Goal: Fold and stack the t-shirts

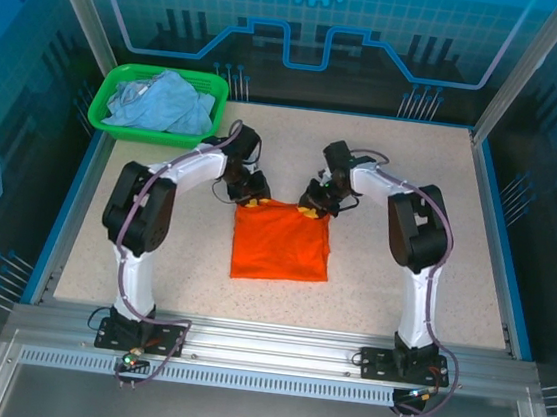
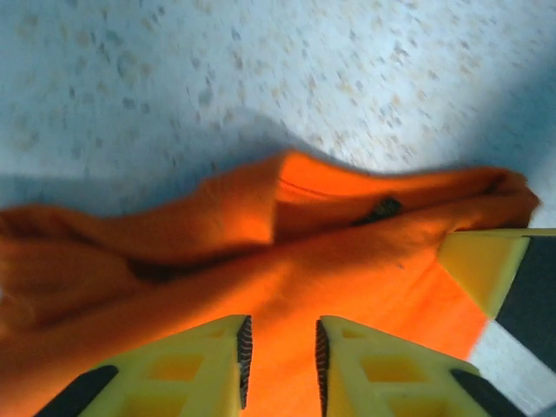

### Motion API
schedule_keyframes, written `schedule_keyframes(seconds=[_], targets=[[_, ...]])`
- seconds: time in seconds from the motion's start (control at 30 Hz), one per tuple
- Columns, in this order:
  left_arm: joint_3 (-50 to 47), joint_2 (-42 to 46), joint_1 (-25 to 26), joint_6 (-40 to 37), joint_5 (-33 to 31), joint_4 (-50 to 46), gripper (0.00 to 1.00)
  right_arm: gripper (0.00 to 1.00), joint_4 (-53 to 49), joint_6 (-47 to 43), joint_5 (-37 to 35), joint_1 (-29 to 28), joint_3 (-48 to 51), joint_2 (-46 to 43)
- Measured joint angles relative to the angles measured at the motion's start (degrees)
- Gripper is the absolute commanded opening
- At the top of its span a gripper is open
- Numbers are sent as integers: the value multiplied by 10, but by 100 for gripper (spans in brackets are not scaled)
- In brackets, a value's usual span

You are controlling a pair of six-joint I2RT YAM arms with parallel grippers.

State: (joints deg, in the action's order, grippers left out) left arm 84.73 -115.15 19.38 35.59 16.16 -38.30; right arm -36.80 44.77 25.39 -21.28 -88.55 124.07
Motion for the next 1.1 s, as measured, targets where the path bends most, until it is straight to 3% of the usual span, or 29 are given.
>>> schedule_keyframes(seconds=[0.13,0.33,0.47,0.57,0.7,0.83,0.97,1.1], targets=[[7,-35,-14,3,-22,-3,32,23,2,5,38,33,-6,7],[49,-30,-24,0,-32,-28,49,37,30,17,53,46,13,-12],[57,35,-23,-1,-32,-36,52,37,68,21,52,46,75,-89],[50,105,-16,-2,-15,-29,48,34,85,19,51,40,126,-165],[-16,176,27,-11,23,-3,47,33,99,10,49,10,196,-237],[-154,198,103,-6,42,31,47,34,90,0,35,-27,269,-252],[-305,201,130,26,19,45,58,41,60,-12,4,-28,309,-240],[-363,243,132,56,-21,61,70,41,38,-24,-13,-22,303,-211]])
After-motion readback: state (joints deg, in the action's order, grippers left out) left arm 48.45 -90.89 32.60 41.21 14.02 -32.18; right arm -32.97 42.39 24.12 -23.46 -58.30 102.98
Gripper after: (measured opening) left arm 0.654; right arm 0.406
